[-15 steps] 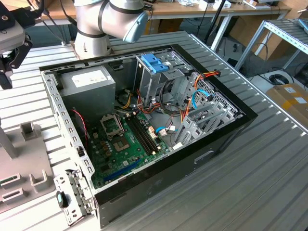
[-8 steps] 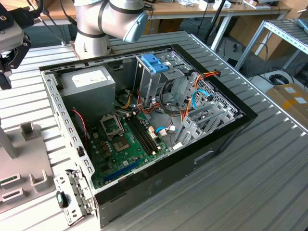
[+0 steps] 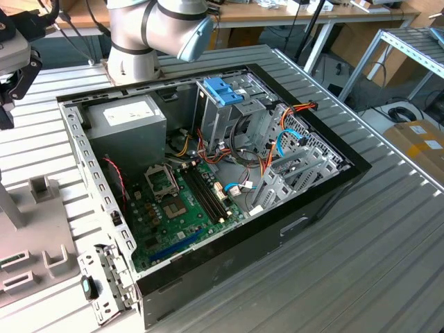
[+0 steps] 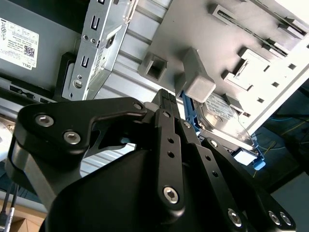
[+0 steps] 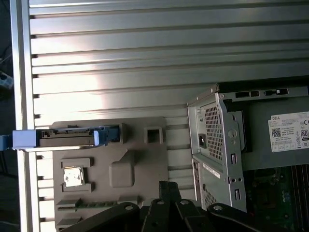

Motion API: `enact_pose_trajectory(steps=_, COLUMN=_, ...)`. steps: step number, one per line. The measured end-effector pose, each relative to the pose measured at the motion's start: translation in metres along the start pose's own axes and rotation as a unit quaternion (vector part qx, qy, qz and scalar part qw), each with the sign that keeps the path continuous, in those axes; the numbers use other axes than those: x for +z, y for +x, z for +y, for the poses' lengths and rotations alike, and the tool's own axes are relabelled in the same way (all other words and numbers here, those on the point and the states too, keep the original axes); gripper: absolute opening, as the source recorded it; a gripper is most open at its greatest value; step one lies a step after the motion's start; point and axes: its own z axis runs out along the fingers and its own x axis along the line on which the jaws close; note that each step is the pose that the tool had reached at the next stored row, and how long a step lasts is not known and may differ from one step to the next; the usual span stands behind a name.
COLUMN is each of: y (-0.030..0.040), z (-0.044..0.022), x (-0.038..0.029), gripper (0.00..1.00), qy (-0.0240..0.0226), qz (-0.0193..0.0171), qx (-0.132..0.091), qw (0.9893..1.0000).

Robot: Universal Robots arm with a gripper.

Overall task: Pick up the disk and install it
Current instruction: 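Reach for the disk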

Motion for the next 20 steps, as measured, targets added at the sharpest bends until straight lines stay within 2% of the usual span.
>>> enact_pose_trajectory(steps=2, y=0.0049, z=-0.0004, x=-0.0002, gripper=0.10, qy=0.0000, qz=0.0000, qx=0.000, qw=1.0000)
enact_pose_trajectory(steps=20, y=0.0102, z=-0.0008, x=-0.0003, gripper=0.10, qy=0.0000, qz=0.0000, qx=0.000, qw=1.0000)
